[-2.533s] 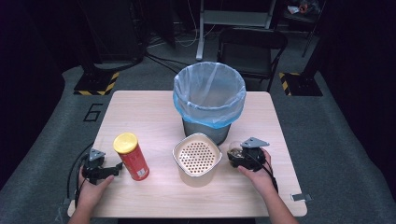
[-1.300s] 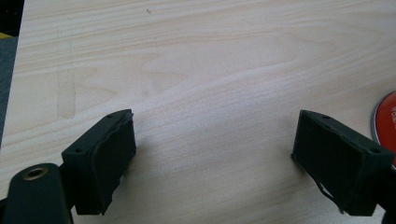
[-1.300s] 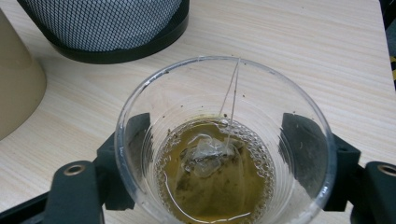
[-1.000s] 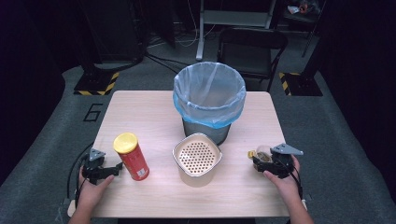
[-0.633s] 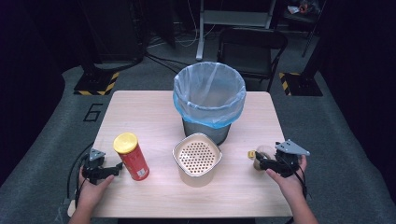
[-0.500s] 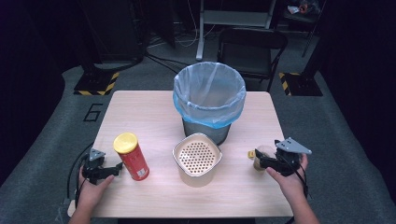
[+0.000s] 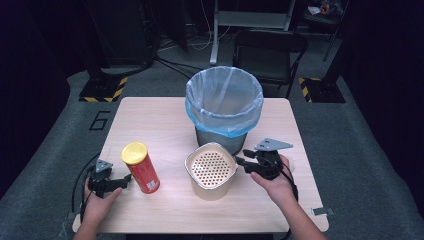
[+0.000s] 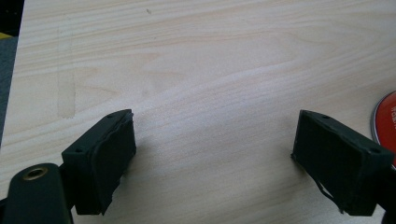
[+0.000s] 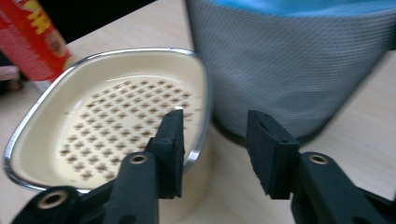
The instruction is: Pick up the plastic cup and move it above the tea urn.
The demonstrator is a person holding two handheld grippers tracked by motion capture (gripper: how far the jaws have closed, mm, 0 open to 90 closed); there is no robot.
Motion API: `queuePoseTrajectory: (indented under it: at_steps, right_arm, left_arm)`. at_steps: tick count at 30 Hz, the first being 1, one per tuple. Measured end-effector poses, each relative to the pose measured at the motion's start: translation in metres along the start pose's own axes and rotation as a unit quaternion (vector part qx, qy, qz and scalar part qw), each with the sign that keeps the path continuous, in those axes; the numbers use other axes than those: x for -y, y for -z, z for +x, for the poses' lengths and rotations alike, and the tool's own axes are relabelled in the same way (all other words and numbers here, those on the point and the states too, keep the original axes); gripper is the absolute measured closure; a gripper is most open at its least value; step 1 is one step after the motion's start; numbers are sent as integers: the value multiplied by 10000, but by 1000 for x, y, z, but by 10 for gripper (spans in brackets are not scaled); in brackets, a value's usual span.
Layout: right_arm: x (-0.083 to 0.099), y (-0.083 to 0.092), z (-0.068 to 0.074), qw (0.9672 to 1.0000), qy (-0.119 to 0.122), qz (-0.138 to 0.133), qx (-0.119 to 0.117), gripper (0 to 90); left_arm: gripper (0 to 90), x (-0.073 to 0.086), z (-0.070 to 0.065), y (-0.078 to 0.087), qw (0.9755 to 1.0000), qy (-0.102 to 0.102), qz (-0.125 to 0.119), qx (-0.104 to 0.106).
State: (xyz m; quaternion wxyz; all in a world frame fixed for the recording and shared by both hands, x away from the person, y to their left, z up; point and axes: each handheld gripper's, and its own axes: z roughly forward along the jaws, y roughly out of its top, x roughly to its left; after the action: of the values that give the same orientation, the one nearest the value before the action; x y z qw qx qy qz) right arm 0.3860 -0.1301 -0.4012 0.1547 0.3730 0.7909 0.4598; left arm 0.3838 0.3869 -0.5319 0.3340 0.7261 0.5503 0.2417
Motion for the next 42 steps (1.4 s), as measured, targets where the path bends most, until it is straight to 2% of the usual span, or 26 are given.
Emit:
queuePoseTrajectory:
  at_steps: [1,5,6,9,10,14,20,26,35,42]
  right_arm:
    - [-2,-12,4,9997,33,225,-25,605]
    - [0,-24,7,9992,15,398,-90,667]
    - [1,-28,9,9986,65,516,-17,715]
    - [3,-29,8,9986,40,524,-19,715]
    - [3,-27,6,9985,-56,549,-47,727]
    - [3,-24,5,9980,-10,629,-58,737]
    - [13,-6,1,9977,-14,663,-109,742]
    - [26,14,-3,9983,52,582,9,765]
    - [45,43,-11,9984,-182,527,98,763]
    - [55,59,-13,9980,-314,525,166,733]
  left_arm:
    - [126,0,0,0,10000,1,-2,-1]
    - [126,0,1,0,10000,-45,-6,-19]
    - [126,0,1,0,10000,-28,-7,-5]
    - [126,0,0,0,10000,-23,0,-3]
    - [126,0,0,0,10000,6,-1,5]
    - [126,0,0,0,10000,3,-1,7]
    - [126,0,0,0,10000,-13,-8,22]
    - [126,0,0,0,10000,-33,-4,7]
    - [126,0,-1,0,10000,8,-11,17]
    - [126,0,-1,0,10000,8,-14,17]
